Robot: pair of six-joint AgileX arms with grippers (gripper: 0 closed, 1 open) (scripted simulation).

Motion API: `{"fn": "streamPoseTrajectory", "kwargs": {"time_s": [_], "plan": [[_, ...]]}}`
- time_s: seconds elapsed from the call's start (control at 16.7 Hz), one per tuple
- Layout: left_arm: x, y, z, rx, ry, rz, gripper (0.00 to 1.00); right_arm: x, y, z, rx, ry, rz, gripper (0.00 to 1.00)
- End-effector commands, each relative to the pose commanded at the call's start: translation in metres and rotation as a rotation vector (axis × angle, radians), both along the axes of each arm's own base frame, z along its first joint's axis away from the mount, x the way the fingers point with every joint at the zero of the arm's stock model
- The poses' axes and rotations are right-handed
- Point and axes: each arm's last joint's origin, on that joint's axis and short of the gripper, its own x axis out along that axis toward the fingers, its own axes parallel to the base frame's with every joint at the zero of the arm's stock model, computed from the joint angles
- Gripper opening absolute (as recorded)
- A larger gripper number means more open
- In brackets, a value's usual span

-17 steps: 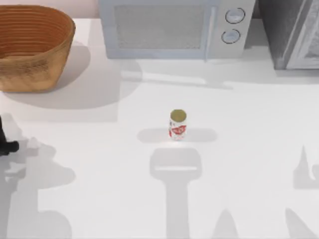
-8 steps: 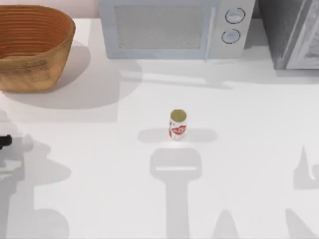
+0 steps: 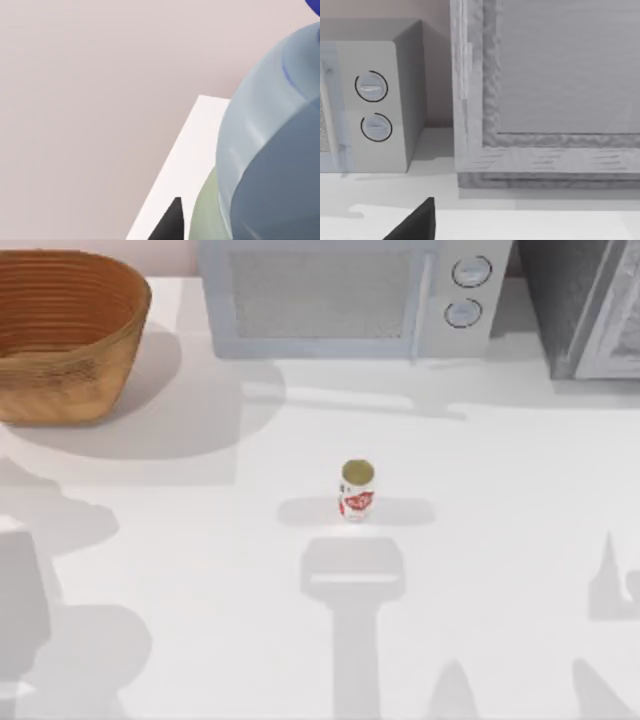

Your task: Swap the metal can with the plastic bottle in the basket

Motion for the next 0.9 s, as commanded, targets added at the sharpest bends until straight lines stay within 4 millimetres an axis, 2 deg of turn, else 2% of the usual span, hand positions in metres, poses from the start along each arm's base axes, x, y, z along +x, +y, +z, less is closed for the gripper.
{"fn": "streamPoseTrajectory", "kwargs": {"time_s": [0.18, 0.36, 0.48, 0.6, 0.72, 0.9], "plan": [[0.03, -0.014, 0.053, -0.013, 0.019, -0.05, 0.0, 0.0, 0.0, 0.0, 0.0, 0.0, 0.0, 1.0], [0.051, -0.049, 0.1, -0.027, 0.042, -0.162, 0.0, 0.0, 0.0, 0.0, 0.0, 0.0, 0.0, 1.0], [0.059, -0.076, 0.125, -0.033, 0.053, -0.243, 0.0, 0.0, 0.0, 0.0, 0.0, 0.0, 0.0, 1.0], [0.062, -0.098, 0.141, -0.035, 0.056, -0.311, 0.0, 0.0, 0.0, 0.0, 0.0, 0.0, 0.0, 1.0], [0.064, -0.111, 0.15, -0.035, 0.055, -0.355, 0.0, 0.0, 0.0, 0.0, 0.0, 0.0, 0.0, 1.0], [0.064, -0.113, 0.151, -0.035, 0.055, -0.362, 0.0, 0.0, 0.0, 0.0, 0.0, 0.0, 0.0, 1.0]]}}
